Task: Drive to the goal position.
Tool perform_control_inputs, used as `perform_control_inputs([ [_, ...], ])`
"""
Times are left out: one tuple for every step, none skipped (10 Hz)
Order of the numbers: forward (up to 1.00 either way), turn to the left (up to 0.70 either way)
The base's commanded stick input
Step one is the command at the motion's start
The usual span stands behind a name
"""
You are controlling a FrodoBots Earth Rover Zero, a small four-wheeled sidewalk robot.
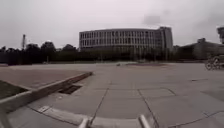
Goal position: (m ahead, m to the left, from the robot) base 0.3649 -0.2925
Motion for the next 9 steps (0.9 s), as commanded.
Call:
perform_control_inputs([
  [0.0,-1.0],
  [0.0,-1.0],
  [0.0,-0.99],
  [0.26,-0.71],
  [0.89,-0.09],
  [1.0,0.02],
  [1.0,0.01],
  [1.0,-0.04],
  [1.0,-0.35],
])
